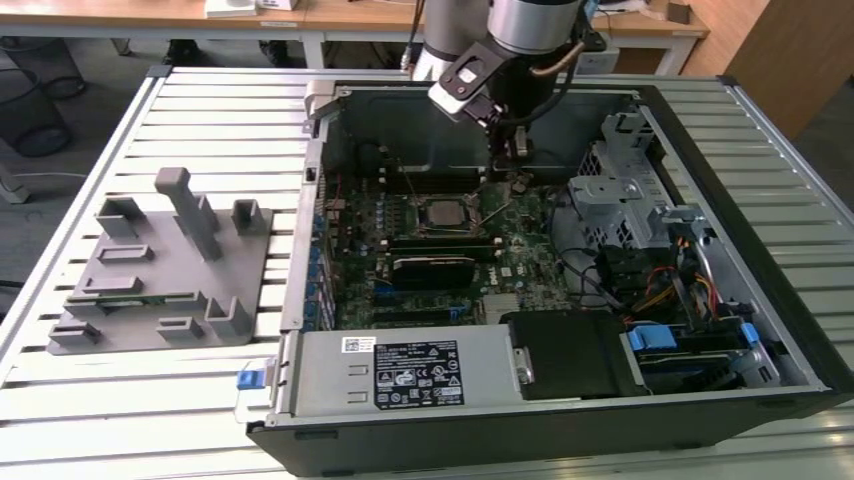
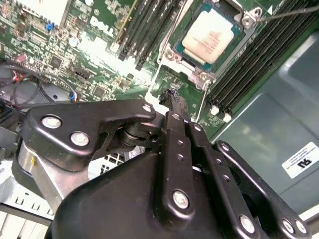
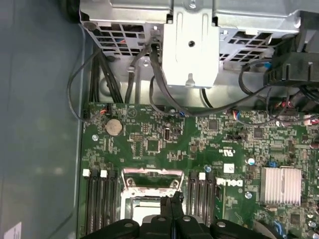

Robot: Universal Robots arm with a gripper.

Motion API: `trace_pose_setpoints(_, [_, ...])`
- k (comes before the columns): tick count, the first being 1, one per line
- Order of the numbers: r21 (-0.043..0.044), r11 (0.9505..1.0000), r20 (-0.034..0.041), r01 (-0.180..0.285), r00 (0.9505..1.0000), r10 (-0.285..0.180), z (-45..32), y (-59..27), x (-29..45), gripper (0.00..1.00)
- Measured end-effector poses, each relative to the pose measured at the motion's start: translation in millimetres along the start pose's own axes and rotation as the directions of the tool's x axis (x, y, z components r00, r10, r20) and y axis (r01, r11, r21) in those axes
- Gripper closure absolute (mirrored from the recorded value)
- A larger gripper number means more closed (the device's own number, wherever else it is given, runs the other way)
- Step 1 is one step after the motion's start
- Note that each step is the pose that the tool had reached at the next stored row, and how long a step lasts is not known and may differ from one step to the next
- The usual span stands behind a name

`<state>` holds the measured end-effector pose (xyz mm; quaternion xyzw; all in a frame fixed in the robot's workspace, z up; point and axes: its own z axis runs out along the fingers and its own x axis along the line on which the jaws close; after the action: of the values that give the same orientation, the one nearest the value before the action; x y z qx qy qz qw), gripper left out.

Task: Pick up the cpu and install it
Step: 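Close the cpu cover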

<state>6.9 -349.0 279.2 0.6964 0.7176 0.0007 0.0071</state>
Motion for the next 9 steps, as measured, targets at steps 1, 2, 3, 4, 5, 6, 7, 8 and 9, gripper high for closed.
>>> trace_pose_setpoints(1, [0.0000,1.0000,-0.0001,0.000,1.0000,0.000,0.3,1.6,1.1,0.89])
trace_pose_setpoints(2, [0.0005,1.0000,-0.0002,0.000,1.0000,0.000,0.7,3.8,1.8,0.89])
trace_pose_setpoints(3, [0.0015,1.0000,-0.0001,0.000,1.0000,0.000,1.0,6.3,2.3,0.89])
trace_pose_setpoints(4, [0.0027,1.0000,-0.0001,0.000,1.0000,0.000,1.3,8.6,2.7,0.89])
trace_pose_setpoints(5, [0.0040,1.0000,-0.0003,0.000,1.0000,0.000,1.6,10.8,3.0,0.89])
trace_pose_setpoints(6, [0.0049,1.0000,-0.0002,0.000,1.0000,0.000,1.8,12.5,3.1,0.89])
trace_pose_setpoints(7, [0.0057,1.0000,-0.0001,0.000,1.0000,0.000,2.0,13.9,3.2,0.89])
trace_pose_setpoints(8, [0.0060,1.0000,0.0000,0.000,1.0000,0.000,2.2,14.9,3.2,0.89])
trace_pose_setpoints(9, [0.0062,1.0000,0.0003,0.000,1.0000,0.000,2.6,15.7,3.3,0.89])
